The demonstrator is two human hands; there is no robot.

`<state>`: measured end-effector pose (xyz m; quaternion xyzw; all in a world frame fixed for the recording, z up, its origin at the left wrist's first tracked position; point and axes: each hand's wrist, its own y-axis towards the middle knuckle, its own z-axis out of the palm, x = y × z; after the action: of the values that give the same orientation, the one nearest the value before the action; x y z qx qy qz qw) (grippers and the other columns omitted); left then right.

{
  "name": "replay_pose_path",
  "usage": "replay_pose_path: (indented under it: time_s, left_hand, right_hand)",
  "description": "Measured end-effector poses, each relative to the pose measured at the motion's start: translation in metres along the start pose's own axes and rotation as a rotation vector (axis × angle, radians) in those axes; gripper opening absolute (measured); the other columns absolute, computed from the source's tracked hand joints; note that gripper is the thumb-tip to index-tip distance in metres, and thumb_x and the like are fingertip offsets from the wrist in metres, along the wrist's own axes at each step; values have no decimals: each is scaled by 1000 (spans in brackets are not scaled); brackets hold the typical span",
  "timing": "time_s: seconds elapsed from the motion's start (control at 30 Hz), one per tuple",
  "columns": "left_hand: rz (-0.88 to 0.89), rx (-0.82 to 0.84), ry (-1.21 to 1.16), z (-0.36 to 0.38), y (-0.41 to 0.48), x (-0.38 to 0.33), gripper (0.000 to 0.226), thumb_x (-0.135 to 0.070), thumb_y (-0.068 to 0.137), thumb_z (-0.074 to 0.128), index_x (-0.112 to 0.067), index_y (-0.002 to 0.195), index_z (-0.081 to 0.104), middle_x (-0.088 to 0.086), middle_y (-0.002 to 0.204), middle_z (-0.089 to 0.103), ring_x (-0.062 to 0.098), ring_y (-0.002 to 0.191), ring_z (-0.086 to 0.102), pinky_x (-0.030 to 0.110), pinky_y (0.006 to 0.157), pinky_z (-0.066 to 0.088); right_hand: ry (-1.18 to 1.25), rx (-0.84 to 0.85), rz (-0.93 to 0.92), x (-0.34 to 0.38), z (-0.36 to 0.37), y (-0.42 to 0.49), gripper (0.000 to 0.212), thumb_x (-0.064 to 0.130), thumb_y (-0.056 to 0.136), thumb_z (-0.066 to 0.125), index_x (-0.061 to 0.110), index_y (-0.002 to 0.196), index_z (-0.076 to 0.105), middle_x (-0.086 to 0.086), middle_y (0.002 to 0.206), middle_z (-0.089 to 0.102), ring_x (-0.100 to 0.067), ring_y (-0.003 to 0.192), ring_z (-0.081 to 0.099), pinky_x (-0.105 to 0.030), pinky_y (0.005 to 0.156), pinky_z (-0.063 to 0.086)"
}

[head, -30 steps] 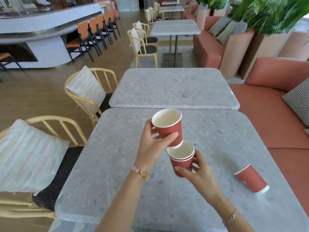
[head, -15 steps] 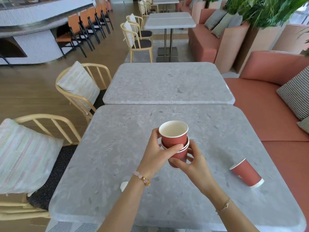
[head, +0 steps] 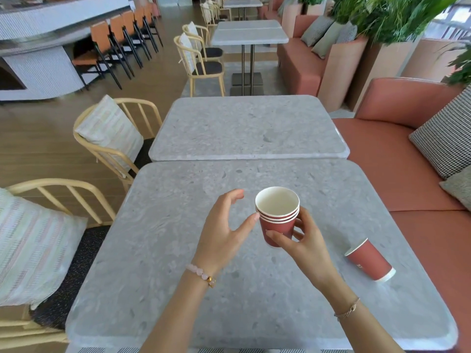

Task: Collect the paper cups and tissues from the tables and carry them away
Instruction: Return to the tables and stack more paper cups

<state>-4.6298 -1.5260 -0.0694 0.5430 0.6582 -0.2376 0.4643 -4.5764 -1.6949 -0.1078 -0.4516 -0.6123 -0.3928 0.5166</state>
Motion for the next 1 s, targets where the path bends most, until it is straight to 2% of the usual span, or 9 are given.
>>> replay_pose_path:
  time_s: [0.1,0.2,0.3,0.37,0.47,0.53,0.73,0.93,1.0]
  left_hand:
    - [186,-92,317,-6,2,2,46,-39,85,56,-15,124,54,-3,125,56,14,119,48,22,100,34]
    - [324,-148,587,-7,3,4,46,-36,85,58,-7,120,59,8,123,59,30,118,53,42,97,43]
    - [366,-144,729,-5,0,8,46,-34,84,61,-6,120,61,11,124,61,36,118,54,52,94,45]
    - [371,-115,764,-1,-3,8,47,-37,85,57,-5,119,61,11,123,61,36,118,54,54,93,46]
    - [360,-59,780,8,-7,9,49,-33,80,70,-5,120,61,11,123,61,35,118,54,55,94,45]
    - [354,-21,774,14,-9,9,51,-33,79,71,-6,121,60,11,124,61,34,119,54,55,95,44]
    - [383,24,705,29,-13,5,51,-32,78,73,-6,120,61,10,122,62,33,116,56,53,95,45]
    - [417,80,636,43,-15,1,50,-32,81,69,-7,122,59,9,125,60,32,119,53,52,97,42]
    - [445,95,620,47,-15,1,49,-32,81,69,-7,122,59,9,124,61,33,118,54,52,97,43]
  right_hand:
    - [-6,-21,-9,1,-4,0,57,17,71,81,33,118,53,13,108,65,4,97,59,-9,78,47]
    - [-10,-44,-11,3,-9,-2,59,18,71,81,30,121,53,9,110,65,0,100,59,-13,79,47]
    - [-17,-66,-17,8,-13,-6,58,18,72,81,30,121,52,9,110,64,2,98,59,-11,78,47]
    - [-17,-80,-24,10,-16,-10,58,16,73,80,31,121,52,11,110,64,4,98,58,-12,79,47]
    - [-15,-106,-30,14,-23,-16,57,16,73,80,32,120,52,11,109,65,1,102,59,-18,86,46]
    - [-17,-128,-34,15,-27,-21,56,18,72,80,33,119,52,11,109,65,-1,103,59,-19,88,45]
    - [-32,-219,-29,15,-41,-34,54,21,69,81,41,110,52,14,105,65,3,97,61,-8,79,47]
    - [-38,-310,-24,11,-51,-50,53,19,70,82,44,106,53,22,99,66,1,98,61,-13,81,48]
    - [-36,-346,-19,9,-55,-56,53,16,70,82,41,107,53,17,99,67,-1,98,62,-13,81,48]
